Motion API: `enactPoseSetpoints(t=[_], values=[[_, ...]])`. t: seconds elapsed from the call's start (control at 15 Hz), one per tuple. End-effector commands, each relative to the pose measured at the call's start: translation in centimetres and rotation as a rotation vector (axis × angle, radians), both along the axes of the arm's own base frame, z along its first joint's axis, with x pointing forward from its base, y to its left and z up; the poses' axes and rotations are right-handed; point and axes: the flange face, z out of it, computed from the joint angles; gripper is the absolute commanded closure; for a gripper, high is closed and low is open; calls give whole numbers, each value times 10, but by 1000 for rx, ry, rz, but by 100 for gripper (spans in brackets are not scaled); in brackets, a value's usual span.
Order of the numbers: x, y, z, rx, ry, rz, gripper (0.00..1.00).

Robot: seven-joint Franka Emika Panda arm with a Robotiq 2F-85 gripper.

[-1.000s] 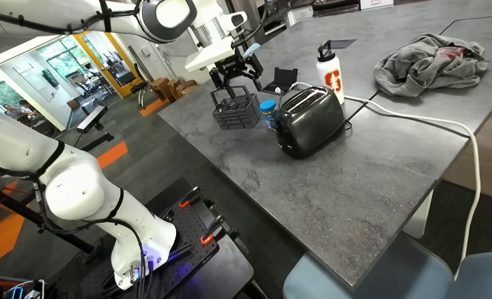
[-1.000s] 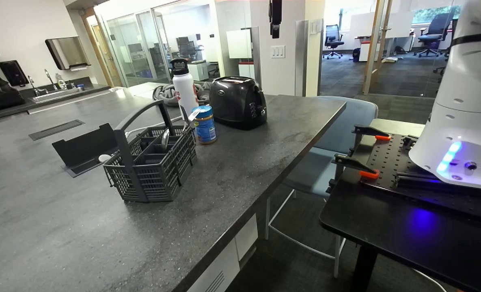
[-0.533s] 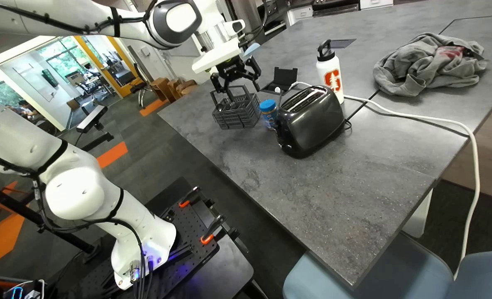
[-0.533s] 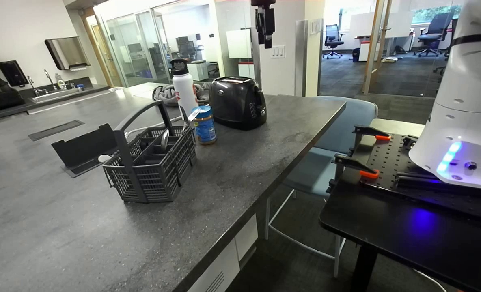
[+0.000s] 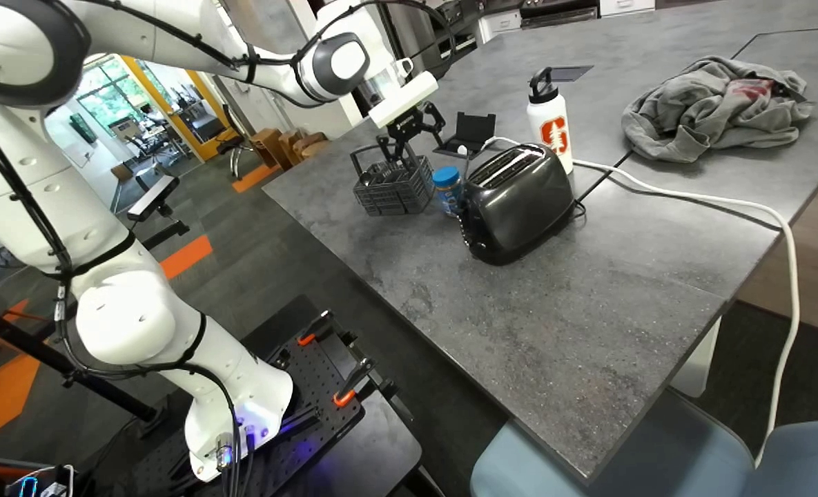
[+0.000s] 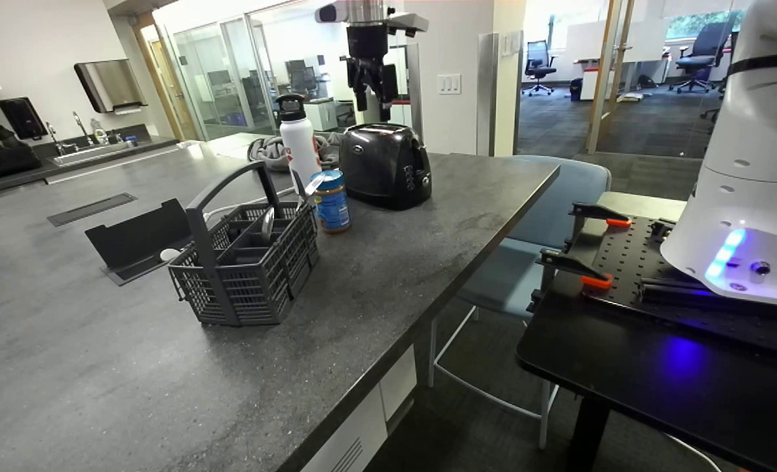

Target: Take the lid off the bottle and put it on the counter

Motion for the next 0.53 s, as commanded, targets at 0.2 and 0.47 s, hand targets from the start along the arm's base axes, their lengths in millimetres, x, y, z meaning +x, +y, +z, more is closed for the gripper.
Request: enactPoseSetpoints(t=[0.2, 0.47], values=[[30, 8, -36, 10, 11, 152, 0], [30, 8, -37, 10, 12, 152, 0]])
